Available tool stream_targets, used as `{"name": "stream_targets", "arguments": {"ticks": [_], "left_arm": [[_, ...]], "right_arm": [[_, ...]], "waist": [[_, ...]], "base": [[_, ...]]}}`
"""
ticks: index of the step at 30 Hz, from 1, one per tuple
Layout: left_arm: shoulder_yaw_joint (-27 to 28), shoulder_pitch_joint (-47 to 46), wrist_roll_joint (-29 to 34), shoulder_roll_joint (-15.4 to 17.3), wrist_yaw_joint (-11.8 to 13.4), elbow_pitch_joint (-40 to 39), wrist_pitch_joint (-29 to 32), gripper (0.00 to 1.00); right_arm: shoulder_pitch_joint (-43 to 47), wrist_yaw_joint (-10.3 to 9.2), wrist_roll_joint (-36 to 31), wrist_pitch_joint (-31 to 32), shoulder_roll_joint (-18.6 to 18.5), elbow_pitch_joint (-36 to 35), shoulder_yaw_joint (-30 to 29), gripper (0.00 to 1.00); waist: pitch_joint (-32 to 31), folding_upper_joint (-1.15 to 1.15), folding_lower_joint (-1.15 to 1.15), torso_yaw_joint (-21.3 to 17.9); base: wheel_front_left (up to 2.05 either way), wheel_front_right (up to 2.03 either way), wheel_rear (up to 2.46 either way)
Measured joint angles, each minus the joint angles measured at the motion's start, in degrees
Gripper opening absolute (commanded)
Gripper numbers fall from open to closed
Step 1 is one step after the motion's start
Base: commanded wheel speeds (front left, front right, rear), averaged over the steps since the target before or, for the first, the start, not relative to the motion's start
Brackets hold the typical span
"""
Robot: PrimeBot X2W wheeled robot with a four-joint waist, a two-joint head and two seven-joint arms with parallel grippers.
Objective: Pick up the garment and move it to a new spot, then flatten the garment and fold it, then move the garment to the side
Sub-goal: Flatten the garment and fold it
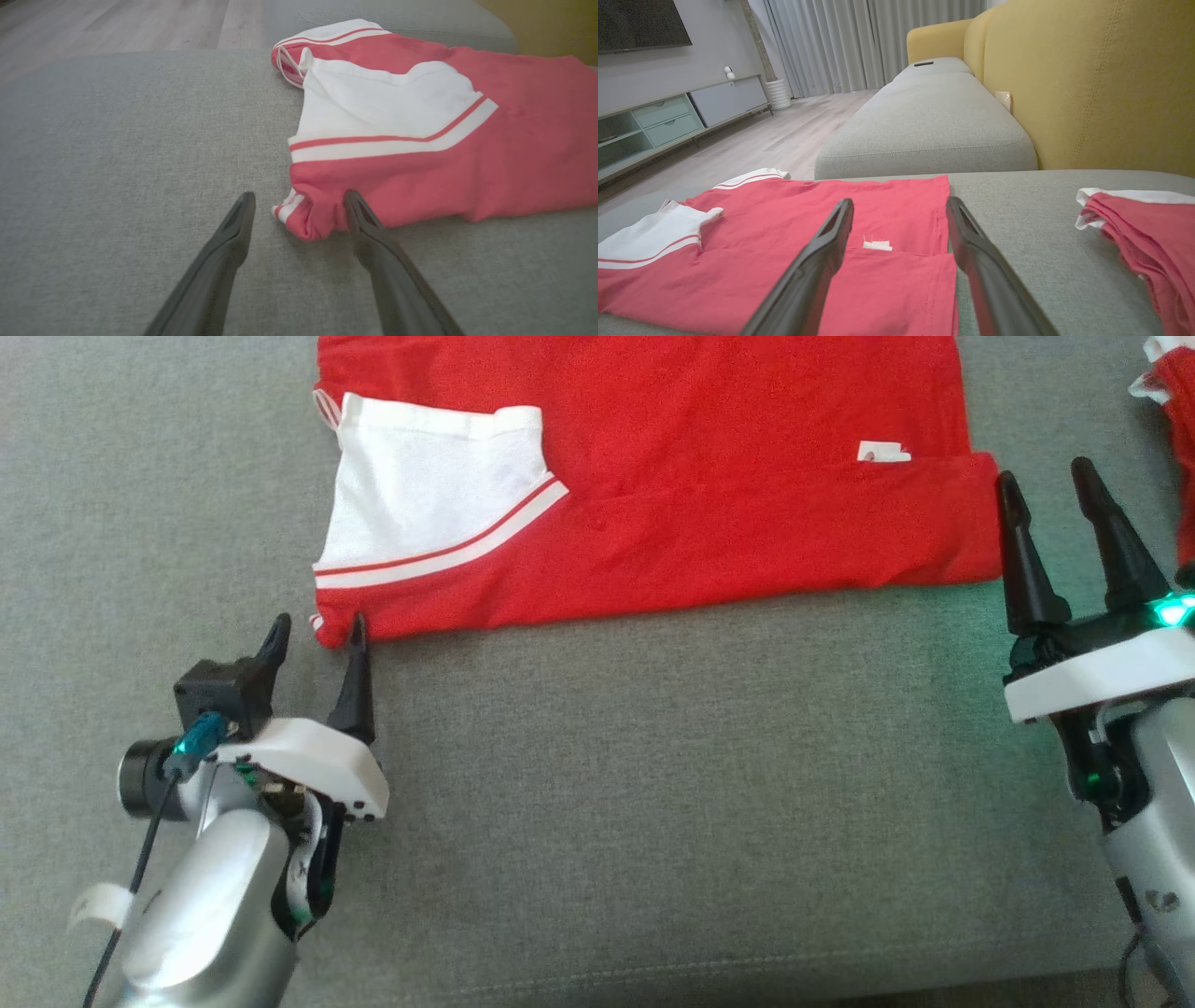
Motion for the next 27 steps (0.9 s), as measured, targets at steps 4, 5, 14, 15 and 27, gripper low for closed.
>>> {"name": "stream_targets", "arguments": {"ticks": [4,5,14,15,27], "left_arm": [[-0.08,-0.26,0.00,0.08,1.14,1.79,2.03,1.00],[-0.14,-0.24,-0.01,0.05,1.41,2.23,2.71,1.00],[-0.88,-0.13,-1.30,-0.60,1.21,2.83,5.33,1.00],[-0.78,-0.13,-1.67,-0.74,0.96,2.82,5.16,1.00],[3.32,3.05,-7.94,-1.80,-0.38,-7.16,3.19,1.00]], "right_arm": [[0.04,-0.01,-0.01,0.00,0.13,-0.55,0.02,1.00],[0.05,0.00,-0.01,0.00,0.14,-0.59,0.02,1.00],[2.12,-0.01,0.01,0.00,0.12,1.31,-0.07,1.00],[2.19,0.00,0.01,0.00,0.12,1.56,-0.07,1.00],[2.19,-0.01,0.15,0.00,0.14,3.21,-0.20,1.00]], "waist": [[-0.13,0.00,0.00,-0.28],[-0.21,0.00,0.00,-0.32],[-1.46,0.00,0.00,0.20],[-1.52,0.00,0.00,0.34],[-2.05,0.00,0.00,0.84]], "base": [[0.00,0.00,0.00],[0.00,0.00,0.00],[0.00,0.00,0.00],[0.00,0.00,0.00],[0.00,0.00,0.00]]}}
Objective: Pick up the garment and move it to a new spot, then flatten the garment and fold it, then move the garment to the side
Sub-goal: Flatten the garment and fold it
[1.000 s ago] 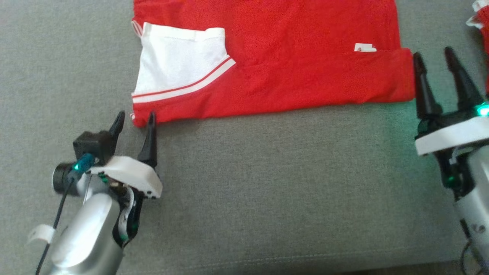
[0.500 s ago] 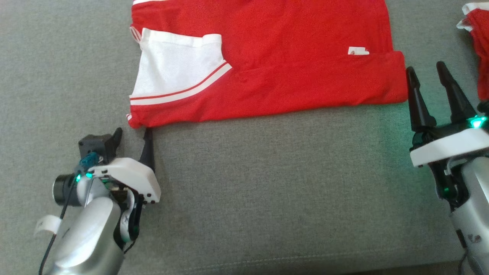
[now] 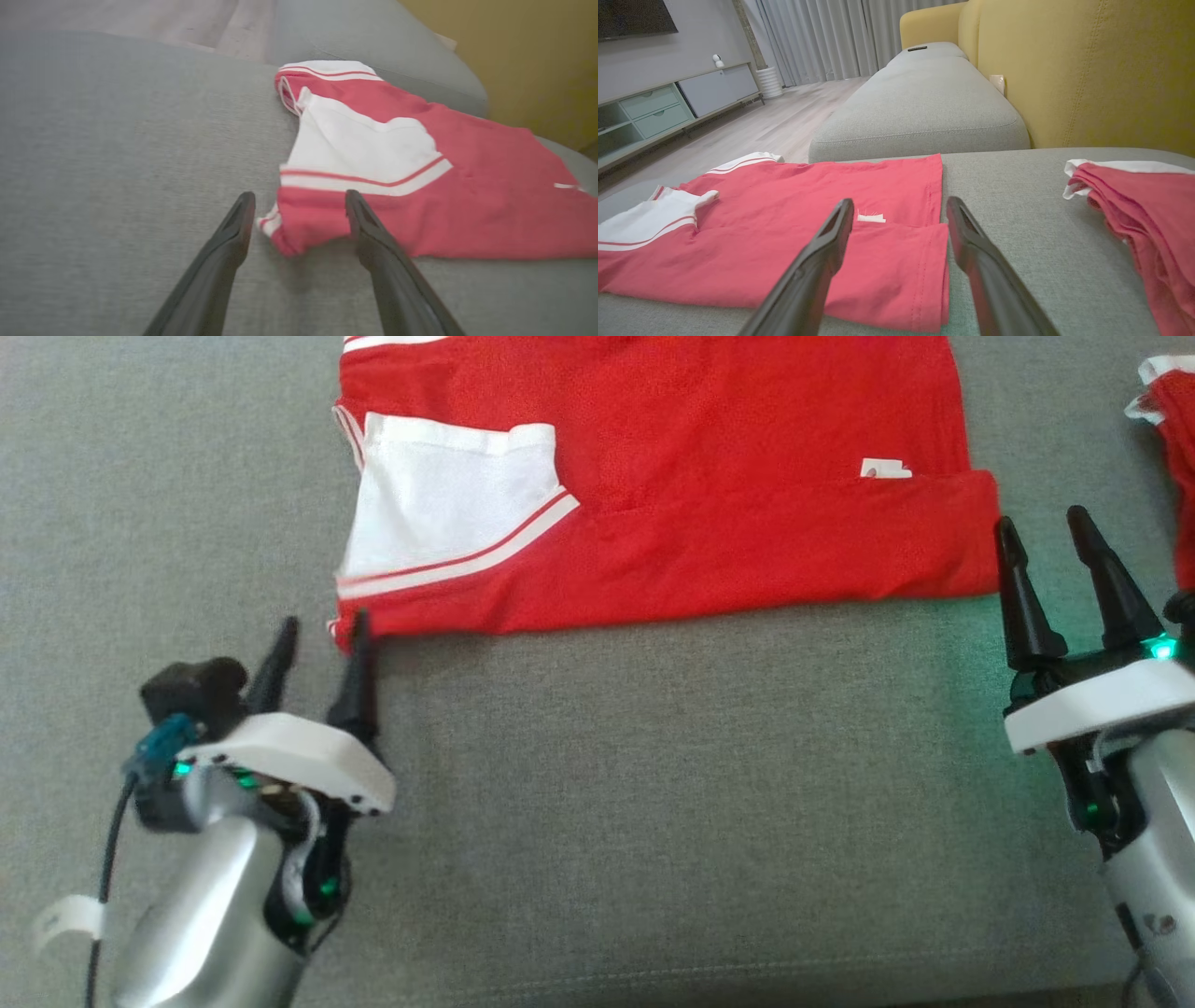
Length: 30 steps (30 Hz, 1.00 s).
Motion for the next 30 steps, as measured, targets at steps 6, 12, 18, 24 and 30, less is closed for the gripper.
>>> {"name": "stream_targets", "arguments": {"ticks": [6,12,18,24,30], "left_arm": [[0.05,-0.31,1.23,1.01,3.03,1.98,2.93,1.00],[-0.15,-1.71,1.69,0.97,3.42,5.34,3.67,1.00],[-2.29,-3.49,2.22,0.71,1.72,7.51,3.34,0.95],[-4.57,-4.94,3.72,0.73,0.88,9.71,4.33,0.00],[-4.87,-5.16,3.46,0.79,-0.14,10.40,3.75,0.00]], "right_arm": [[-0.07,0.01,0.03,0.00,0.03,0.01,0.46,1.00],[-0.15,0.01,0.54,0.00,0.04,-0.04,0.60,1.00],[-0.15,0.00,1.00,0.00,0.01,-0.04,-0.23,1.00],[-0.15,0.01,0.99,0.00,0.01,-0.04,-0.53,1.00],[-0.17,0.00,1.24,0.00,0.32,1.76,0.05,1.00]], "waist": [[0.91,0.00,0.00,-0.53],[2.04,0.00,0.00,-1.18],[2.14,0.00,0.00,-1.06],[1.67,0.00,0.00,-0.87],[0.90,0.00,0.00,-0.86]], "base": [[0.00,0.00,0.00],[0.00,0.00,0.00],[0.00,0.00,0.00],[0.00,0.00,0.00],[0.00,0.00,0.00]]}}
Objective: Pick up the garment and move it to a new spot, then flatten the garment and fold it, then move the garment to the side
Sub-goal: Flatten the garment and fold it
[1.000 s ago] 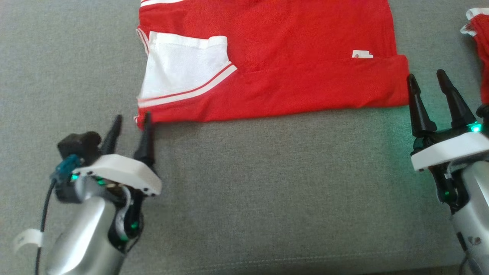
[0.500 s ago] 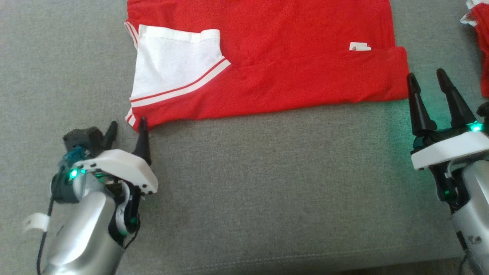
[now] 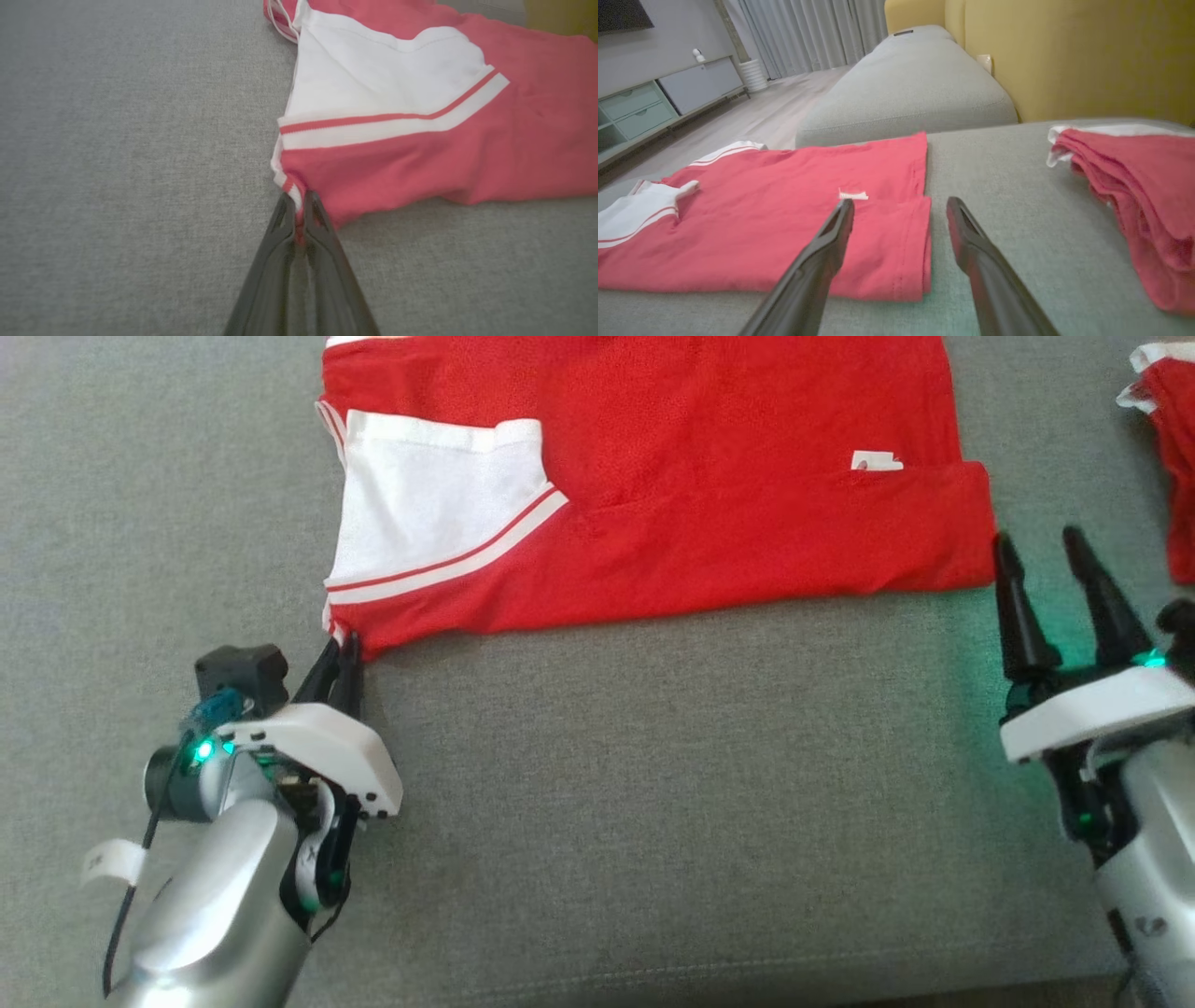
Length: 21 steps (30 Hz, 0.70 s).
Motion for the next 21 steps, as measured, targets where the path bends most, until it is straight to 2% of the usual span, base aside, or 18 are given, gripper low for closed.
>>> {"name": "stream_targets", "arguments": {"ticks": [5,15,18,19,20,21], "left_arm": [[0.52,0.10,-0.42,0.73,-0.03,-0.04,-0.54,0.00],[-0.19,-0.75,-0.29,1.78,-0.54,-0.66,-0.41,0.00],[-0.44,-0.76,-0.29,1.75,-0.54,-0.80,-0.41,0.00],[-0.45,-0.76,-0.29,1.76,-0.54,-0.80,-0.41,0.00],[-0.45,-0.76,-0.29,1.76,-0.54,-0.82,-0.42,0.00],[-0.48,-0.74,-0.30,1.76,-0.55,-0.80,-0.43,0.00]], "right_arm": [[-1.54,0.00,2.88,2.08,2.63,9.36,-0.36,1.00],[-10.79,0.01,2.15,7.13,7.02,25.31,-0.45,1.00],[-11.90,0.00,2.01,8.70,7.34,27.60,-1.08,1.00],[-12.18,0.00,2.01,9.21,7.37,27.83,-1.12,0.80],[-12.28,0.00,2.01,9.29,7.39,28.05,-1.13,0.47],[-12.28,0.00,2.01,9.31,7.39,28.22,-1.11,0.00]], "waist": [[-0.67,0.00,0.00,0.21],[-0.88,0.00,0.00,2.34],[-1.18,0.00,0.00,3.02],[-1.35,0.00,0.00,3.18],[-1.54,0.00,0.00,3.29],[-1.79,0.00,0.00,3.37]], "base": [[0.00,0.00,0.00],[0.00,0.00,0.00],[0.00,0.00,0.00],[0.00,0.00,0.00],[0.00,0.00,0.00],[0.00,0.00,0.00]]}}
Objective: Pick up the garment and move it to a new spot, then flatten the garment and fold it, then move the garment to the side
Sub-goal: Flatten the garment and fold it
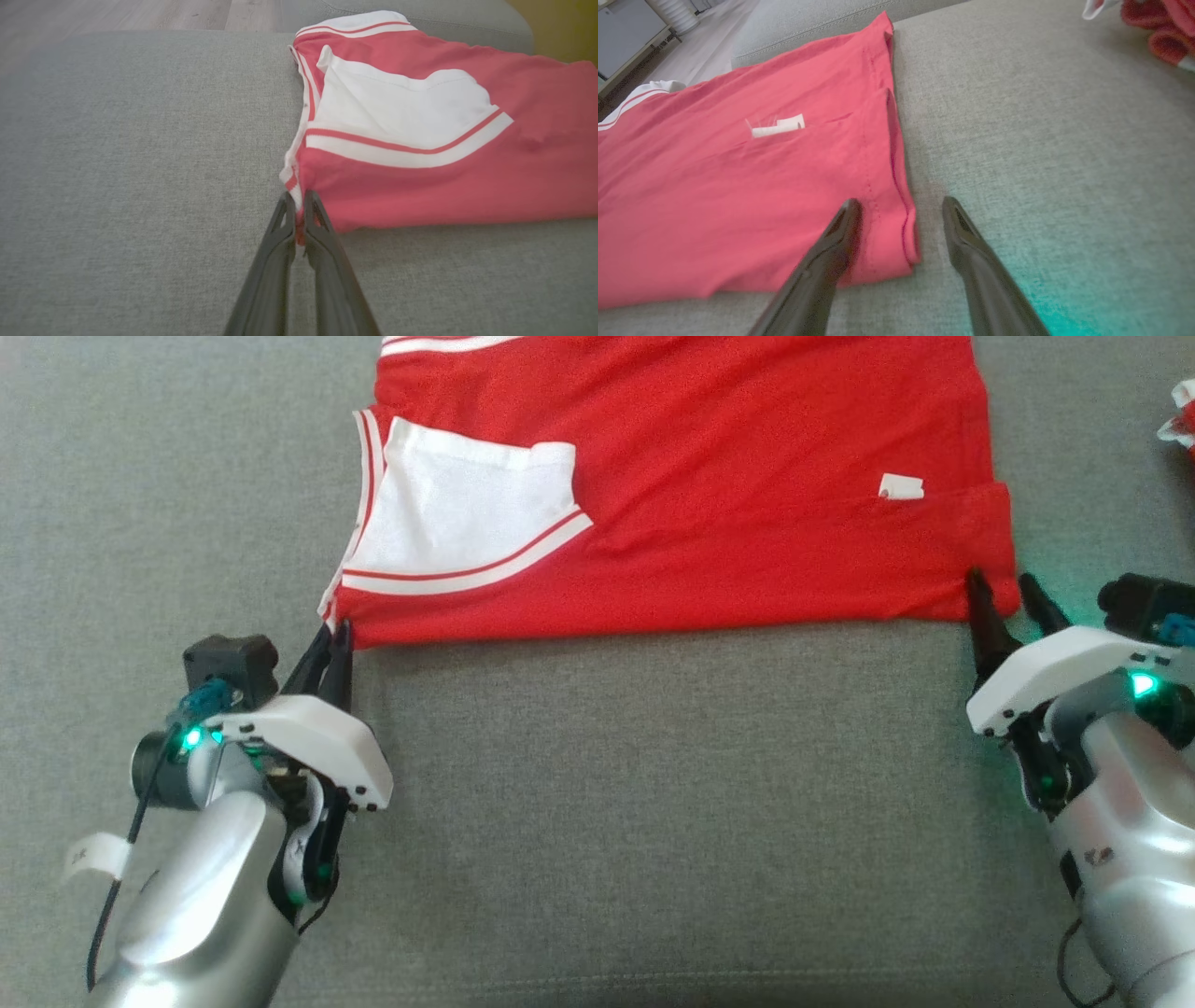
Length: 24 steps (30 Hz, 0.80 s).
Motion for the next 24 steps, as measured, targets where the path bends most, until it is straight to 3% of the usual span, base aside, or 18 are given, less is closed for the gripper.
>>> {"name": "stream_targets", "arguments": {"ticks": [8,14,24], "left_arm": [[-0.43,3.38,-0.43,0.42,-0.47,-1.94,-0.11,0.00],[-1.88,10.55,-1.10,1.55,-0.38,-6.14,-0.04,0.00],[-4.24,22.93,-0.99,2.96,3.59,-15.04,0.01,0.00]], "right_arm": [[3.92,0.01,0.86,0.68,-0.49,-1.04,1.34,0.00],[9.76,0.01,2.09,1.81,-3.81,-4.67,1.61,0.00],[23.10,0.01,2.69,2.98,-7.20,-14.68,-1.23,0.00]], "waist": [[-3.68,0.00,0.00,0.40],[-7.12,0.00,0.00,0.67],[-9.89,0.00,0.00,0.11]], "base": [[0.00,0.00,0.00],[0.00,0.00,0.00],[0.00,0.00,0.00]]}}
